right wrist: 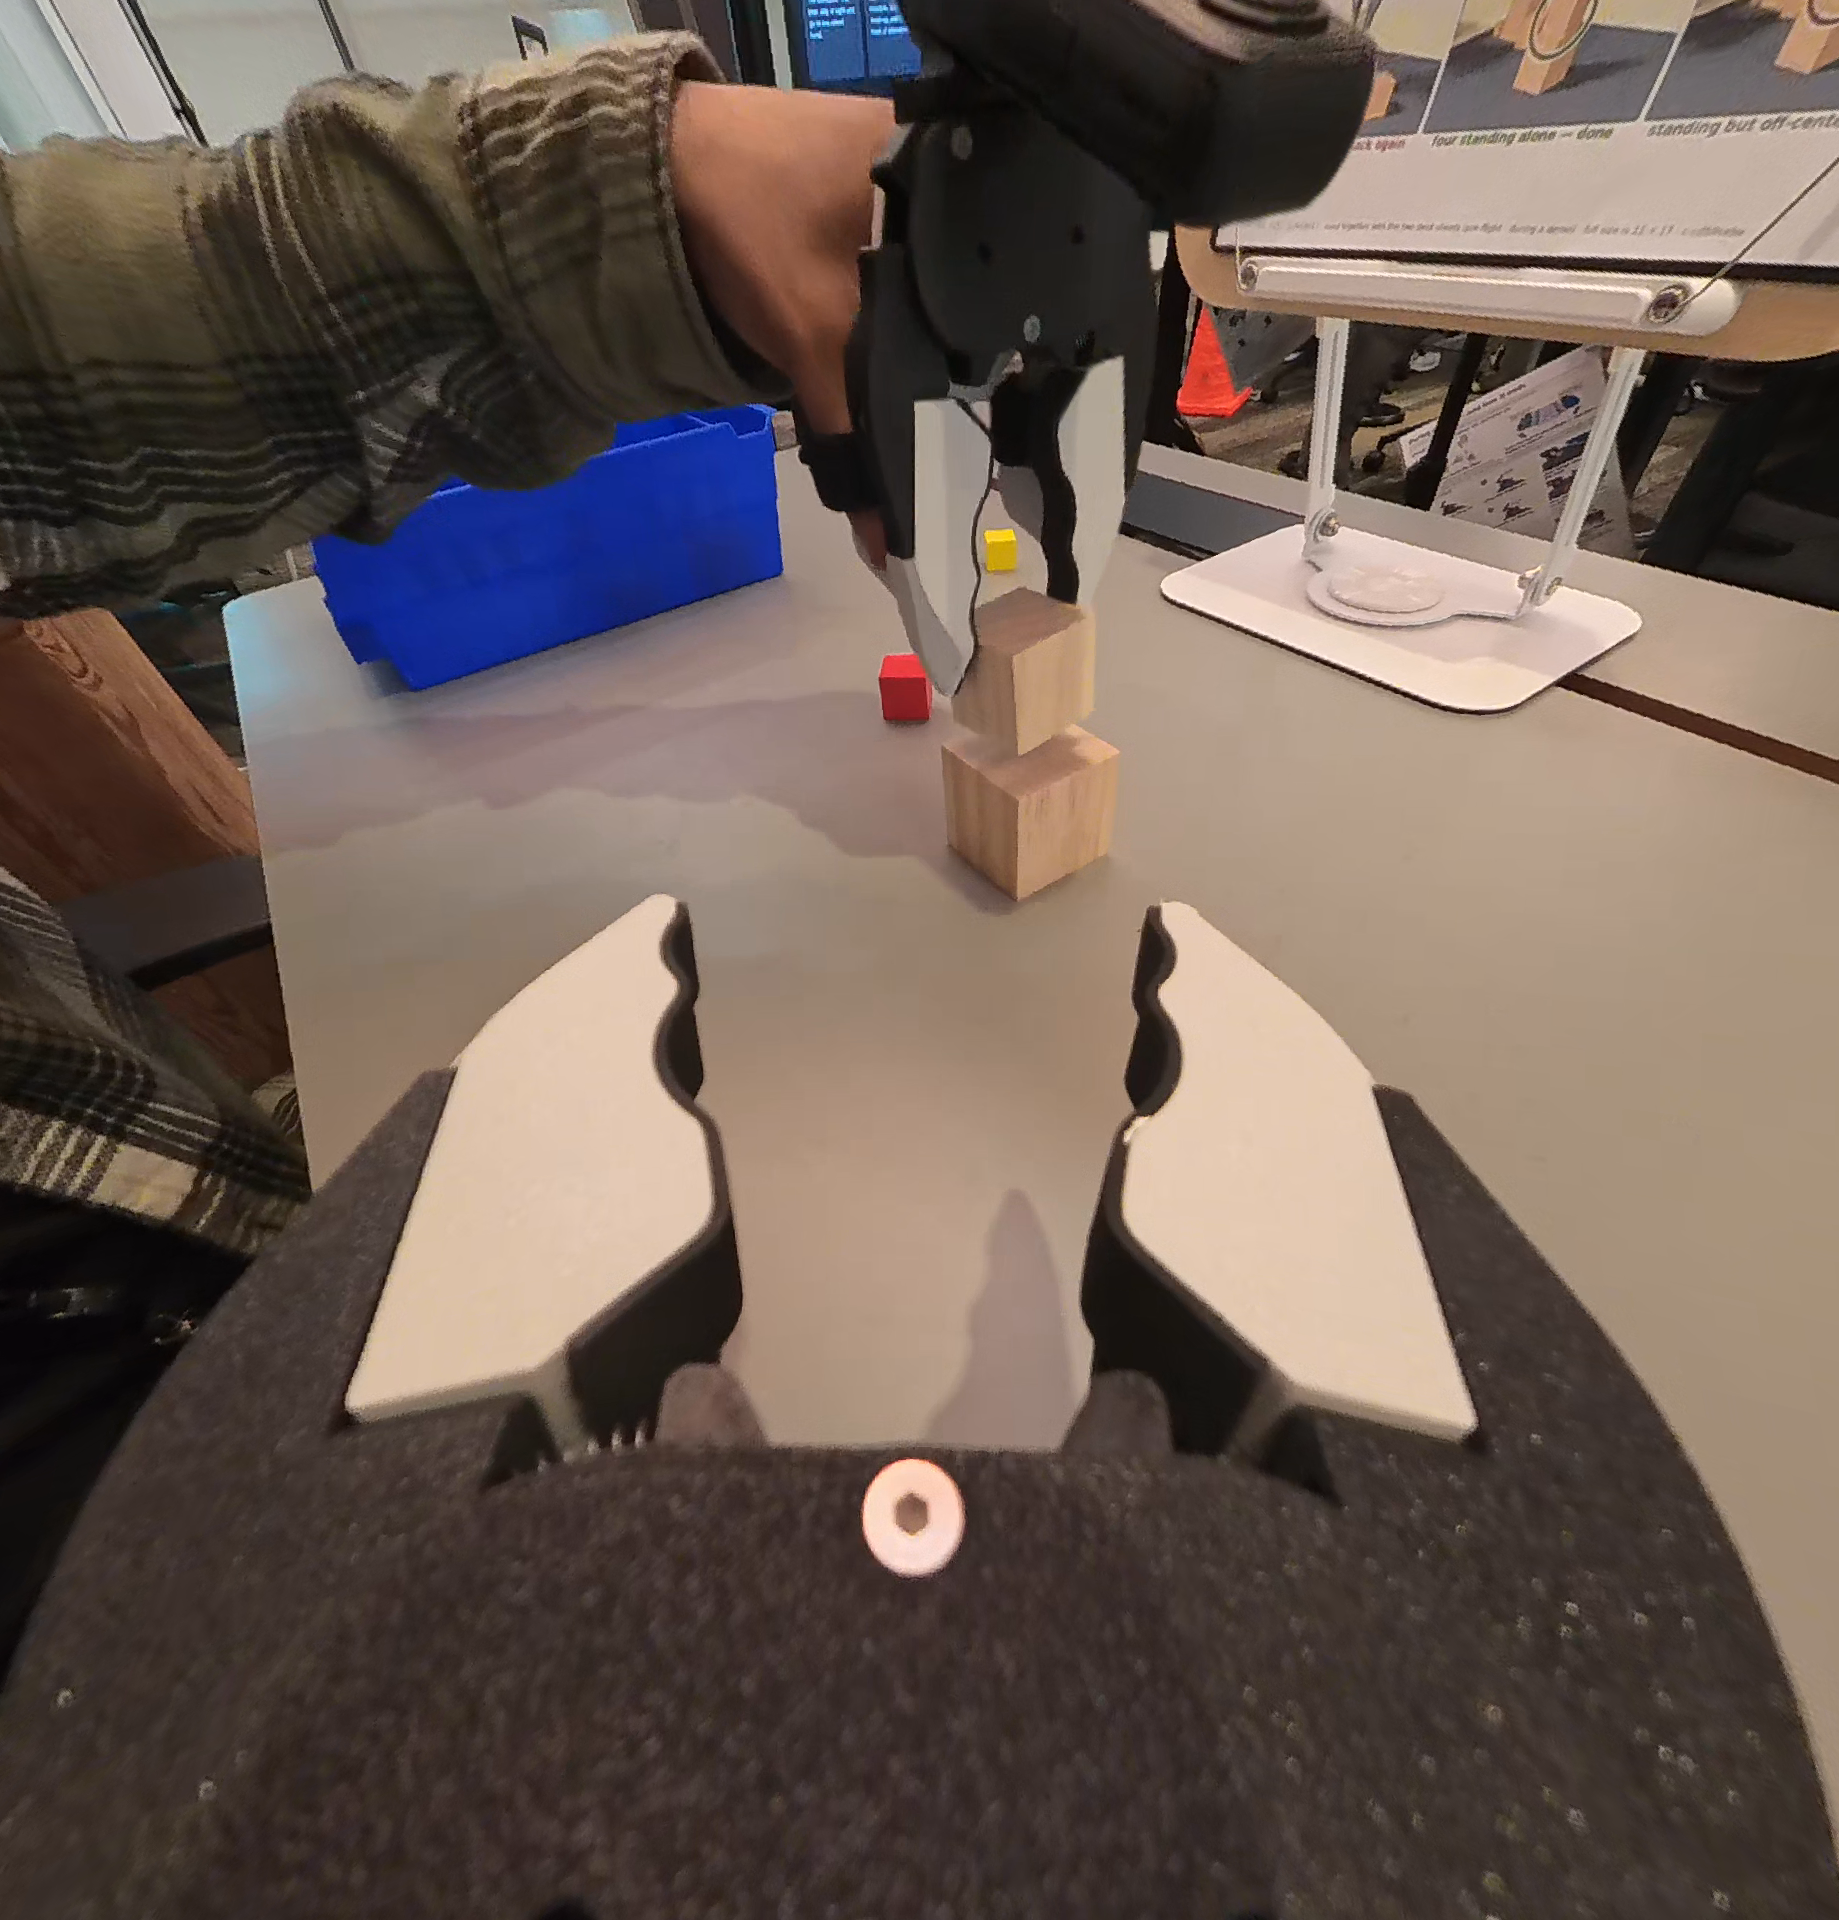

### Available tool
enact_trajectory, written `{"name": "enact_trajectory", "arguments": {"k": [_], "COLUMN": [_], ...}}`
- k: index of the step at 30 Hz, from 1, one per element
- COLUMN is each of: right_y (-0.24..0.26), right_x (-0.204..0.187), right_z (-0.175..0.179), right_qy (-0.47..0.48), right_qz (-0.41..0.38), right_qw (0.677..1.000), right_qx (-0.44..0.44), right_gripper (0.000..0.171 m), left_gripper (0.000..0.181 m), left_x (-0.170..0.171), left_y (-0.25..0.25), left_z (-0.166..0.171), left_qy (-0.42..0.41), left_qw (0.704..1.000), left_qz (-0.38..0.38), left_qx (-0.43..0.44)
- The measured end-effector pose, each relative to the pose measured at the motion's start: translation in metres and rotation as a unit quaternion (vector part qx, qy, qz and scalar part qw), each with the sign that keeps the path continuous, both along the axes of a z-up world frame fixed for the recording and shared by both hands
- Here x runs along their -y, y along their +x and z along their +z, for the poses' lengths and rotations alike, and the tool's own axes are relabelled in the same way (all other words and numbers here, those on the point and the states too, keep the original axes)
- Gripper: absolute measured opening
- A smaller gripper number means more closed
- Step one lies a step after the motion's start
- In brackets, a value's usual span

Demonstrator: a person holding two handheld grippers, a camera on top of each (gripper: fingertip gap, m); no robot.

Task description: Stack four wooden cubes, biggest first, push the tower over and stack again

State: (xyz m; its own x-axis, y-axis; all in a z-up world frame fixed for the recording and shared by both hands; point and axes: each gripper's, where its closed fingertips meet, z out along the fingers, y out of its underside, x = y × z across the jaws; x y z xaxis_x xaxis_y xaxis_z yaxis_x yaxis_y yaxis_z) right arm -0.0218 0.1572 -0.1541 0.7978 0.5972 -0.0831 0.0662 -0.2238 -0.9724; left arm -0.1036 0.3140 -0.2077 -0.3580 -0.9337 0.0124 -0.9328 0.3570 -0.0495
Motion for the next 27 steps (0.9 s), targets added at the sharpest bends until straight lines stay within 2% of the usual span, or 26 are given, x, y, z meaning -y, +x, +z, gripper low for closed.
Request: {"name": "enact_trajectory", "arguments": {"k": [27], "right_y": [0.001], "right_x": [0.0], "right_z": [-0.001], "right_qy": [-0.001], "right_qz": [0.001], "right_qw": [1.0], "right_qx": [-0.005], "right_gripper": [0.081], "left_gripper": [0.047], "left_x": [-0.001], "left_y": [0.003], "left_z": [-0.012], "left_qy": [-0.01], "left_qw": [1.0], "left_qz": [-0.027], "left_qx": [-0.005]}}
